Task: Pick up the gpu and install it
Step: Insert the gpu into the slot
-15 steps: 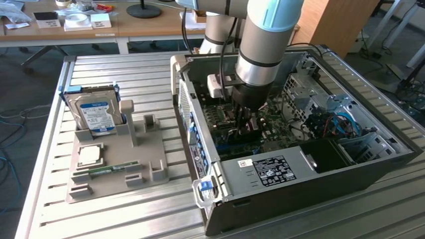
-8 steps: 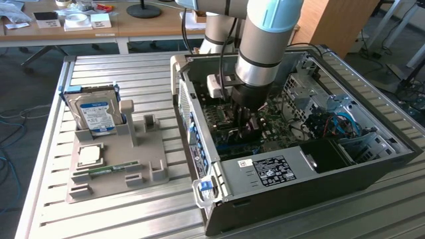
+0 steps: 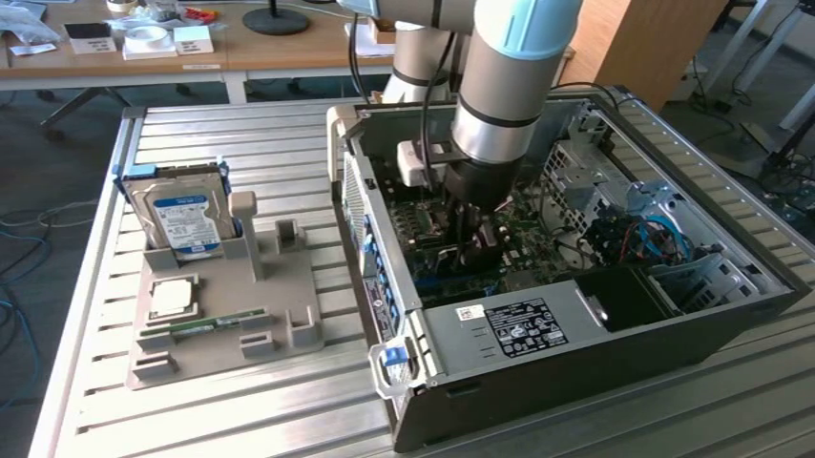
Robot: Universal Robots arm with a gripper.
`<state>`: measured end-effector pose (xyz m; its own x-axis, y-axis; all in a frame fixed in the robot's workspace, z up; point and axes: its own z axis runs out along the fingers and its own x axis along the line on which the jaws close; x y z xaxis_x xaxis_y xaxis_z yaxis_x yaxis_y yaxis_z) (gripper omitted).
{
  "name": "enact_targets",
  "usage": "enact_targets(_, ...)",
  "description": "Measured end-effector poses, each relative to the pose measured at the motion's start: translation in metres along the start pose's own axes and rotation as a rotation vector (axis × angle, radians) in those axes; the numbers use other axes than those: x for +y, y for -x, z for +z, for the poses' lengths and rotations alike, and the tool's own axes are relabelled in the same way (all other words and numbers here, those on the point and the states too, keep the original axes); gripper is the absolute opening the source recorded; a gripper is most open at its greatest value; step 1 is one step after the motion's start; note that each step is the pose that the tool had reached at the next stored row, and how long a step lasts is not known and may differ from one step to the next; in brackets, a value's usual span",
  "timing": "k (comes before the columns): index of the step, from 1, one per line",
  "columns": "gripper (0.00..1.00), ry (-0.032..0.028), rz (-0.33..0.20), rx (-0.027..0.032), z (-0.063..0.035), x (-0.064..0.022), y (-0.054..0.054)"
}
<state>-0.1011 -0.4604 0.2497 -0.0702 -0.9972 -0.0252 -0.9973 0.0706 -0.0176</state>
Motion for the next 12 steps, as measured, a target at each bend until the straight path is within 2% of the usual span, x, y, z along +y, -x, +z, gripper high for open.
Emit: enact_targets(12,0.52,-0.0001,0.0,0.0,-0.0282,-0.0005,0.001)
